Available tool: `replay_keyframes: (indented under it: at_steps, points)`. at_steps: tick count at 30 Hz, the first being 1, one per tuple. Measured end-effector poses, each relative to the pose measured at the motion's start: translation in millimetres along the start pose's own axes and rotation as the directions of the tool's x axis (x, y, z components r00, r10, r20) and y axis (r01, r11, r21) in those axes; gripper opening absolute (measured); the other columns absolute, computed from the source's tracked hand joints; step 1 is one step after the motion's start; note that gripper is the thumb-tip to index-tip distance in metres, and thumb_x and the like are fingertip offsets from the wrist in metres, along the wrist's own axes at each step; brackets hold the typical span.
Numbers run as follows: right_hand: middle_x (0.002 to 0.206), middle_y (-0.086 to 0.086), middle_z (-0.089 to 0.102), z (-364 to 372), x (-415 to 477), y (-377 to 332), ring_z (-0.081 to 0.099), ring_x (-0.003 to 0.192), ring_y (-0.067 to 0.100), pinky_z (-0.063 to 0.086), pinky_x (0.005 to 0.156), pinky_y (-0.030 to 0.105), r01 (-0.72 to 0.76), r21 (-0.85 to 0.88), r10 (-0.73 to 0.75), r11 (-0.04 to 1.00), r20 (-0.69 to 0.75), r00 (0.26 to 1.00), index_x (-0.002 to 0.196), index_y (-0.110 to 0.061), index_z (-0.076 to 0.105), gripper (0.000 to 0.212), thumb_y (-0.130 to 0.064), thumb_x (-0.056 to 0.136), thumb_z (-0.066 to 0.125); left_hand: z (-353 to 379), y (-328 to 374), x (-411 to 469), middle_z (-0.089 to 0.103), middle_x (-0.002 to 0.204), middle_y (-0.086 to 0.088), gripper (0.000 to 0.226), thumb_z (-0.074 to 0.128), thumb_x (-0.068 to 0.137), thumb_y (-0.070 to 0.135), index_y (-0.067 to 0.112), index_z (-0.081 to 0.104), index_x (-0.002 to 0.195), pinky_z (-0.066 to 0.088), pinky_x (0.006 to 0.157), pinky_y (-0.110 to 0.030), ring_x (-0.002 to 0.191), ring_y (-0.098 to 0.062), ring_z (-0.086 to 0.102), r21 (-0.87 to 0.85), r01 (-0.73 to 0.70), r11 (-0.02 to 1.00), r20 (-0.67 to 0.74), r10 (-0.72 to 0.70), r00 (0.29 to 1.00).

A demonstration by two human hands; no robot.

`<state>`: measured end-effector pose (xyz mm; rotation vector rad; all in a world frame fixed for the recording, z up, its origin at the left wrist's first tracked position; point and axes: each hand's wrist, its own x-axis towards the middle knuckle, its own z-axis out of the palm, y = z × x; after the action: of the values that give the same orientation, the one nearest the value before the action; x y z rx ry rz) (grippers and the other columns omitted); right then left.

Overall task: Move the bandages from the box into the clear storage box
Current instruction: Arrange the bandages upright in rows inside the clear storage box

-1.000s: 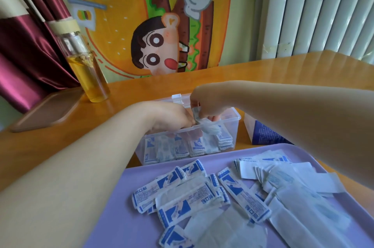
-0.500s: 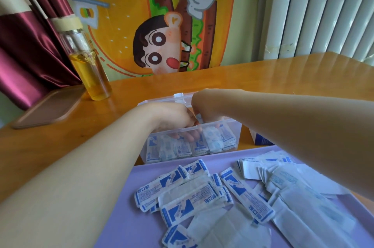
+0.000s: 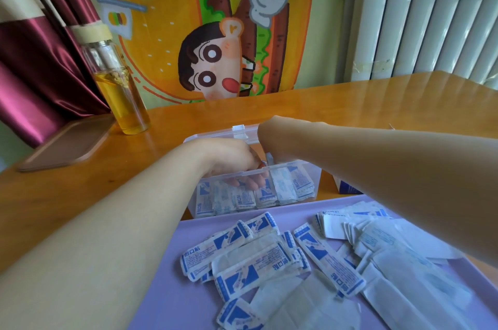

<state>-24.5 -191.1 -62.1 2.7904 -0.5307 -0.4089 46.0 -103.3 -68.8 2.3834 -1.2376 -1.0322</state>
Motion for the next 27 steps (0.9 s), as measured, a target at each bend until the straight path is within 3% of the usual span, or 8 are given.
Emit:
replay_keyframes:
  at_steps: [3, 6, 9, 13, 16, 19, 23, 27]
  points:
    - [0.075, 0.001, 0.046, -1.2, -3.4, 2.1, 0.046, 0.064, 0.016, 0.039, 0.057, 0.024, -0.038, 0.085, 0.044, 0.996, -0.066, 0.997, 0.113, -0.006, 0.058, 0.024, -0.012, 0.089, 0.059, -0.4, 2.4, -1.3, 0.071, 0.097, 0.005, 0.017, 0.049, 0.096, 0.025, 0.021, 0.065, 0.093, 0.048, 0.069, -0.020, 0.088, -0.007, 0.068, 0.021, -0.005, 1.000, 0.011, 0.005, 1.000]
    - [0.093, 0.001, 0.050, -6.5, -9.6, 7.2, 0.055, 0.090, 0.023, 0.046, 0.069, 0.029, -0.040, 0.105, 0.049, 0.994, -0.088, 0.995, 0.118, -0.012, 0.057, 0.037, -0.022, 0.084, 0.069, 0.1, 6.7, -5.0, 0.060, 0.095, 0.000, 0.019, 0.045, 0.098, 0.020, 0.019, 0.062, 0.090, 0.041, 0.069, -0.019, 0.086, -0.015, 0.056, 0.020, -0.002, 1.000, 0.058, 0.001, 0.998]
    - [0.098, 0.000, 0.050, -11.4, -15.6, 12.2, 0.054, 0.102, 0.024, 0.046, 0.082, 0.033, -0.037, 0.021, 0.038, 0.999, -0.062, 0.997, 0.114, -0.020, 0.056, 0.033, -0.024, 0.084, 0.068, -1.0, 9.3, -3.8, 0.067, 0.096, 0.003, 0.023, 0.044, 0.097, 0.017, 0.021, 0.066, 0.091, 0.047, 0.063, -0.014, 0.084, -0.007, 0.062, 0.062, 0.013, 0.998, -0.013, -0.012, 1.000]
    - [0.100, -0.005, 0.042, -9.0, -18.9, 17.7, 0.043, 0.116, 0.021, 0.027, 0.105, 0.042, 0.035, -0.112, -0.029, 0.993, 0.052, 0.998, 0.124, -0.021, 0.053, 0.037, -0.029, 0.090, 0.061, -0.6, 16.6, -4.6, 0.068, 0.092, 0.004, 0.039, 0.038, 0.090, 0.001, 0.021, 0.071, 0.092, 0.046, 0.072, -0.023, 0.084, -0.013, 0.057, -0.062, -0.024, 0.998, -0.064, 0.020, 0.998]
    - [0.094, -0.007, 0.038, -8.2, -19.1, 19.0, 0.037, 0.122, 0.021, 0.017, 0.109, 0.047, 0.059, -0.126, -0.043, 0.990, 0.131, 0.990, 0.127, -0.021, 0.051, 0.052, -0.044, 0.083, 0.066, 1.8, 20.5, -5.6, 0.066, 0.087, 0.010, 0.045, 0.035, 0.087, -0.004, 0.015, 0.073, 0.102, 0.043, 0.072, -0.023, 0.081, -0.011, 0.053, -0.121, -0.035, 0.992, -0.047, 0.029, 0.998]
    - [0.094, -0.008, 0.039, -7.1, -19.6, 21.1, 0.037, 0.125, 0.022, 0.013, 0.110, 0.051, 0.085, -0.153, -0.060, 0.985, 0.161, 0.985, 0.128, -0.021, 0.052, 0.069, -0.058, 0.073, 0.068, 3.6, 23.6, -5.3, 0.062, 0.090, 0.013, 0.028, 0.046, 0.094, 0.011, 0.025, 0.070, 0.093, 0.042, 0.069, -0.018, 0.084, -0.007, 0.052, 0.022, -0.073, 0.997, -0.006, 0.073, 0.997]
    - [0.101, -0.007, 0.041, -5.1, -19.1, 23.8, 0.036, 0.127, 0.023, 0.011, 0.110, 0.053, 0.099, -0.156, -0.074, 0.983, 0.159, 0.985, 0.130, -0.021, 0.051, 0.071, -0.059, 0.072, 0.067, 4.5, 24.4, -0.1, 0.054, 0.083, 0.011, 0.022, 0.051, 0.096, 0.024, 0.034, 0.058, 0.077, 0.040, 0.063, -0.018, 0.076, -0.005, 0.048, 0.172, -0.111, 0.979, 0.040, 0.106, 0.994]
    - [0.097, -0.008, 0.039, -6.1, -19.7, 23.9, 0.035, 0.127, 0.024, 0.012, 0.110, 0.052, 0.090, -0.157, -0.064, 0.983, 0.163, 0.985, 0.130, -0.022, 0.052, 0.066, -0.055, 0.075, 0.066, 4.4, 24.4, 0.4, 0.057, 0.088, 0.010, 0.023, 0.050, 0.096, 0.024, 0.033, 0.062, 0.078, 0.043, 0.069, -0.021, 0.081, -0.008, 0.051, 0.136, -0.101, 0.986, 0.034, 0.097, 0.995]
